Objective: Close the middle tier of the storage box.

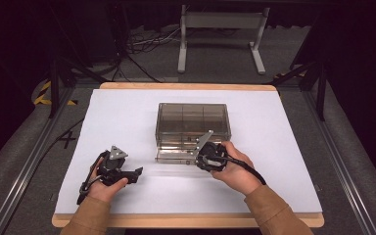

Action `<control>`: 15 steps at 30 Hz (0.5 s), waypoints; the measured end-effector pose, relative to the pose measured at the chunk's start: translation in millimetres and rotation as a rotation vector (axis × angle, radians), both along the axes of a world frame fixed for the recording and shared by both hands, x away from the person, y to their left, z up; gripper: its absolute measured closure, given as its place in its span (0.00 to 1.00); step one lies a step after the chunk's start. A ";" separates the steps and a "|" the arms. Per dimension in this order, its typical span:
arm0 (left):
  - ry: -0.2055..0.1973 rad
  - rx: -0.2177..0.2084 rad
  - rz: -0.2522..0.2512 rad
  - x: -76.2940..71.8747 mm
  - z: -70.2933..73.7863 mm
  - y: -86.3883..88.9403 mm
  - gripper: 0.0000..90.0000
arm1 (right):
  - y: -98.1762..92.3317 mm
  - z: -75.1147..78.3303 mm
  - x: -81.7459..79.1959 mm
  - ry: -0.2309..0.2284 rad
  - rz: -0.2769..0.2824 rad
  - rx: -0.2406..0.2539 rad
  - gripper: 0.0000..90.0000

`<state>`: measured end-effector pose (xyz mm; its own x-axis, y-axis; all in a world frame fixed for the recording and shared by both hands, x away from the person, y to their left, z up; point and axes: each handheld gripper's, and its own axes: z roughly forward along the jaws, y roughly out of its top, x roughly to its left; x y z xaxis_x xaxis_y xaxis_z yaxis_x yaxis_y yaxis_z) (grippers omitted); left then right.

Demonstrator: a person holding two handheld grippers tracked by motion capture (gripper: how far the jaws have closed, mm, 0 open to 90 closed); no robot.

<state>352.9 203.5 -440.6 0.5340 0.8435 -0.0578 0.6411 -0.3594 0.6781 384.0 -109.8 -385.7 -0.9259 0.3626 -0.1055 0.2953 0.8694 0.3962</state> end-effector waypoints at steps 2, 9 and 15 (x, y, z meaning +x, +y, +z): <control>0.000 0.003 0.002 -0.1 0.2 0.1 0.23 | -0.2 0.3 0.4 -0.005 -0.005 0.007 1.00; 0.001 0.002 0.001 0.0 0.2 0.0 0.23 | -1.8 1.6 4.6 -0.023 -0.019 0.015 1.00; 0.001 0.003 0.000 0.0 0.3 0.1 0.23 | -2.1 1.8 6.7 -0.026 -0.037 0.021 1.00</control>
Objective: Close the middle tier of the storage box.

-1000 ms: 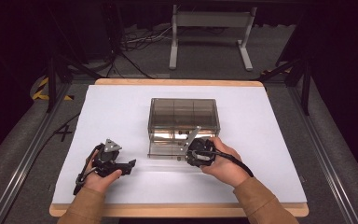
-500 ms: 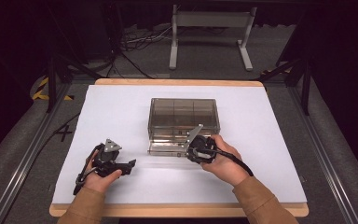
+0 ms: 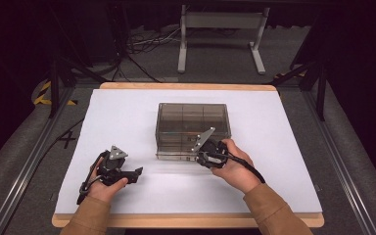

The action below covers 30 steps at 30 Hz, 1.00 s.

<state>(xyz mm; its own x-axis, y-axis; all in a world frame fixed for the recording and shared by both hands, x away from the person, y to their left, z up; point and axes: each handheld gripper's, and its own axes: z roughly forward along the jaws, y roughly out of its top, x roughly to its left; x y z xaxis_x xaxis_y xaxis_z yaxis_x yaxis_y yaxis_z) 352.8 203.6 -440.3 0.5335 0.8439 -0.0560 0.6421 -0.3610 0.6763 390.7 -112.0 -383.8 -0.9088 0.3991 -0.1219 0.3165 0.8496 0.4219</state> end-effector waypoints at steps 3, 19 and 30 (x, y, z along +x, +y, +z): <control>0.002 -0.002 0.000 0.0 0.0 0.1 0.23 | -0.6 0.3 2.5 -0.003 -0.008 0.004 1.00; 0.000 -0.002 0.000 0.1 0.1 0.4 0.23 | -2.1 0.6 14.5 -0.012 -0.039 0.013 1.00; 0.001 -0.007 -0.001 0.2 -0.1 0.5 0.23 | -3.2 -0.5 21.1 -0.031 -0.072 0.024 1.00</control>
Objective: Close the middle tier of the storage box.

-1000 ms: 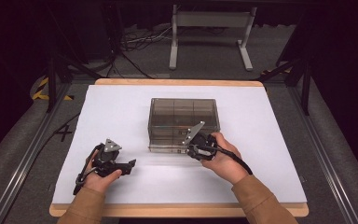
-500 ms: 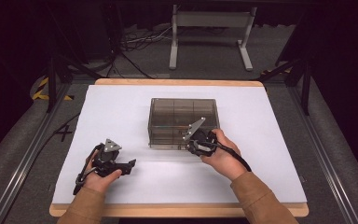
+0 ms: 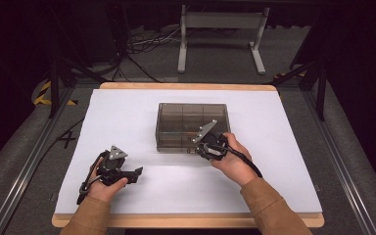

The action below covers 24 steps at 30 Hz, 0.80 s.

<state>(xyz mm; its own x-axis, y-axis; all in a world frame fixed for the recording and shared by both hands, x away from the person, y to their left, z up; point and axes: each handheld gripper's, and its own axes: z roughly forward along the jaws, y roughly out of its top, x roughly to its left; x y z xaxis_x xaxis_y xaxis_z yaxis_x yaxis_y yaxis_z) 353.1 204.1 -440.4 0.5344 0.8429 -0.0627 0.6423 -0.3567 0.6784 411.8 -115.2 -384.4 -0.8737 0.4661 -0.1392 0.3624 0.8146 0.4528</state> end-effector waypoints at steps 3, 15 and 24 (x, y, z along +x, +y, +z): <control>-0.001 -0.002 0.004 -0.1 0.1 0.0 0.23 | -0.3 -0.4 1.8 -0.005 -0.008 0.002 1.00; 0.000 -0.003 0.001 0.1 -0.1 0.2 0.23 | -3.0 -2.9 6.4 -0.023 -0.055 0.041 1.00; -0.001 -0.002 0.003 -0.1 0.1 0.3 0.23 | -2.9 -5.2 8.1 -0.038 -0.082 0.051 1.00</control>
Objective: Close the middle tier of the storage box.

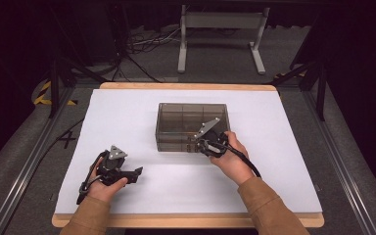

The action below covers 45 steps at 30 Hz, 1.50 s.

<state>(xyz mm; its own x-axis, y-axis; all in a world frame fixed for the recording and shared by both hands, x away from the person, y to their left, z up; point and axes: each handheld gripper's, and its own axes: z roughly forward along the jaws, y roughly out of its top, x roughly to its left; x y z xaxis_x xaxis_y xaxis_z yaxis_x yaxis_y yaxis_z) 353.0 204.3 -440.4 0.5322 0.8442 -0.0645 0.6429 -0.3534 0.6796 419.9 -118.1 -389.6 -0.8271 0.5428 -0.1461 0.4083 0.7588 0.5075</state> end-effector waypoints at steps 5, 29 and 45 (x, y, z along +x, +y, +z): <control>0.000 0.000 -0.001 0.1 -0.1 0.0 0.23 | 0.0 -0.5 0.9 -0.007 -0.013 0.006 1.00; 0.000 0.003 -0.002 0.0 0.3 0.1 0.23 | -0.6 -3.4 2.1 -0.021 -0.063 0.029 1.00; 0.001 0.004 0.001 0.3 -0.1 -0.4 0.23 | -9.9 6.6 -9.4 -0.006 -0.011 0.058 0.94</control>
